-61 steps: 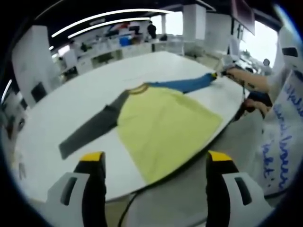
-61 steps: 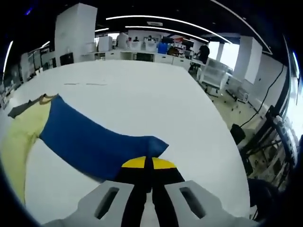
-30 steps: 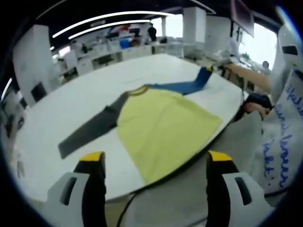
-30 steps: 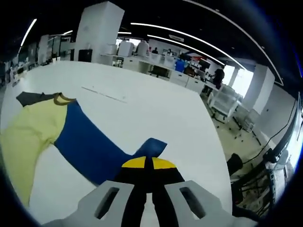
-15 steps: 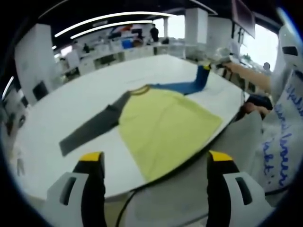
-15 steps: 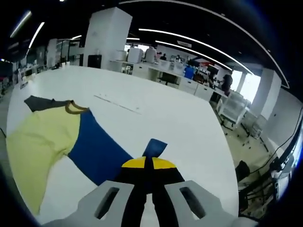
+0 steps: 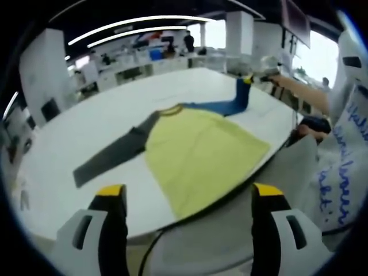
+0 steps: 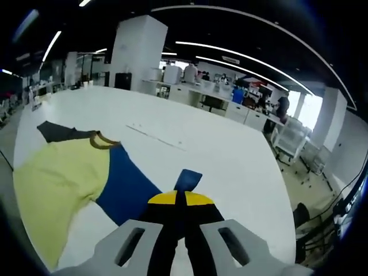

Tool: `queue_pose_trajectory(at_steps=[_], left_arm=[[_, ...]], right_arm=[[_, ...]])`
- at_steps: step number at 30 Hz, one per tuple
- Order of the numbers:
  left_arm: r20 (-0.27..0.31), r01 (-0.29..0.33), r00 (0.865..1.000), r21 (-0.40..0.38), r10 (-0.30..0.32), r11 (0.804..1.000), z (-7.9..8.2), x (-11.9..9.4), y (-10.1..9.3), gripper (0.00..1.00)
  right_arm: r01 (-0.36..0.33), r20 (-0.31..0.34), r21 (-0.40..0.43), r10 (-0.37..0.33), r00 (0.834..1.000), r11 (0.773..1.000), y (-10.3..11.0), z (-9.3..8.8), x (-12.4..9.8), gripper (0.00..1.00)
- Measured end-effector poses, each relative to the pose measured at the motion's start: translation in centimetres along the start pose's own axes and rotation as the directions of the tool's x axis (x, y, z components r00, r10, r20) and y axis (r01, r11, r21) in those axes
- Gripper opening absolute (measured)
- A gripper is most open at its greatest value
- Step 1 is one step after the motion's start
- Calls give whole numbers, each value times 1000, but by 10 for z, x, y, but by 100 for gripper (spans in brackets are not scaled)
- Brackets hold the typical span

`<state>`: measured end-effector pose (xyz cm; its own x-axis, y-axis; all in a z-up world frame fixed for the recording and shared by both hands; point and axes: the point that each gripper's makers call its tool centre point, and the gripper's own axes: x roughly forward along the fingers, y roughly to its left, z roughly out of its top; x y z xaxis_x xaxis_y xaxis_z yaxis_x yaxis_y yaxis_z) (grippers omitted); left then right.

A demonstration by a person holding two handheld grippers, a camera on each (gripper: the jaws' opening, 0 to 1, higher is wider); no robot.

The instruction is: Fold the garment on the visible template until the final outline fits inside the template.

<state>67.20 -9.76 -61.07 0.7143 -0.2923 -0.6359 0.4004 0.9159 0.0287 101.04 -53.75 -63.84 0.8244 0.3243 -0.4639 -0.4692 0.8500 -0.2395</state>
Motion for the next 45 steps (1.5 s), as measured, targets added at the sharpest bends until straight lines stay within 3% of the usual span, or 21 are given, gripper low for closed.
queue_pose_trajectory(at_steps=[18,28,45], left_arm=[[22,-18,1000,-10,18,1000,-4,-9,0,86],[28,-25,999,-19,26,1000,-9,-13,1,87],[45,-28,999,-29,29,999,-10,-15,2,88]], right_arm=[[-49,50,-22,50,997,999,30,32,4,2],[-74,72,-42,77,994,996,35,56,15,2],[-136,116,-70,144,983,988,88,91,18,2]])
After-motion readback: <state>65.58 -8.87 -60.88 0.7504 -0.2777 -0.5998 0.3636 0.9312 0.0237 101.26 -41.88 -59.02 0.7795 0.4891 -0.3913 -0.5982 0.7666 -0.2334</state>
